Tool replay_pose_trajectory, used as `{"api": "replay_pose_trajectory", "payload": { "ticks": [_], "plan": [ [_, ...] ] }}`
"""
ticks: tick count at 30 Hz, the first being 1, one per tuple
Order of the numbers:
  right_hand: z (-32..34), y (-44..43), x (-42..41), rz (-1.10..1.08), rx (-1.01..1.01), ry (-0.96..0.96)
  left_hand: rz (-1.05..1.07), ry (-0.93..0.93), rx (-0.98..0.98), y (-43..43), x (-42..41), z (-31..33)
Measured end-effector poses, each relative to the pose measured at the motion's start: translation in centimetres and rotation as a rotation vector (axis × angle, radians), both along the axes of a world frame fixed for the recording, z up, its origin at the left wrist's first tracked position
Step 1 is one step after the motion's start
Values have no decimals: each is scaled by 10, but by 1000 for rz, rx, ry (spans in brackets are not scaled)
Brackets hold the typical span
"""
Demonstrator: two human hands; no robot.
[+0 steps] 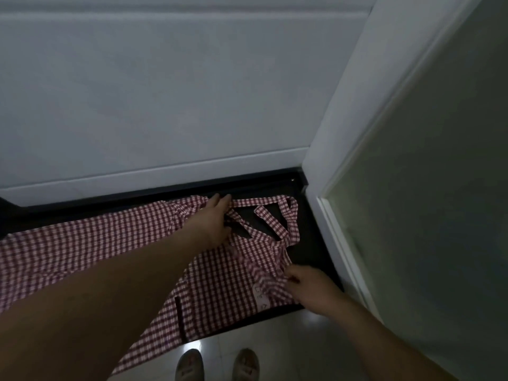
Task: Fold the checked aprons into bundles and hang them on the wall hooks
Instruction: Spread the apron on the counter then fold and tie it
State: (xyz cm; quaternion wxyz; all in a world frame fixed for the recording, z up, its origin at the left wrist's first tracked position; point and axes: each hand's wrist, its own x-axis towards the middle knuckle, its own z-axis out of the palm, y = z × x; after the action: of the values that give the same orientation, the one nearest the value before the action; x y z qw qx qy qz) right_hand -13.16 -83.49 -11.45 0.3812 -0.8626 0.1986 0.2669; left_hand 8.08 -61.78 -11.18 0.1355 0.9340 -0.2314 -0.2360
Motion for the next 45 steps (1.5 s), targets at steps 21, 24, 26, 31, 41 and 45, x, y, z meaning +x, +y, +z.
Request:
{"api": "replay_pose_trajectory", "payload": {
  "ticks": [21,24,26,31,41,45],
  "plan": [
    [31,-22,119,-619,-169,-618,337,-139,-382,-18,47,-3],
    [21,-1,89,-348,-359,-497,120,-357,-338,-19,27,3],
    [6,10,69,-133,-555,-464,-43,-387,-294,-22,11,2],
    [-7,8,47,-18,-469,-301,-265,-138,-3,-33,1,-19],
    [-3,-15,44,-329,-291,-135,-72,-53,-34,-37,14,-11],
    [0,-21,99,-341,-215,-85,-264,-33,-15,-28,-4,-19]
  ]
}}
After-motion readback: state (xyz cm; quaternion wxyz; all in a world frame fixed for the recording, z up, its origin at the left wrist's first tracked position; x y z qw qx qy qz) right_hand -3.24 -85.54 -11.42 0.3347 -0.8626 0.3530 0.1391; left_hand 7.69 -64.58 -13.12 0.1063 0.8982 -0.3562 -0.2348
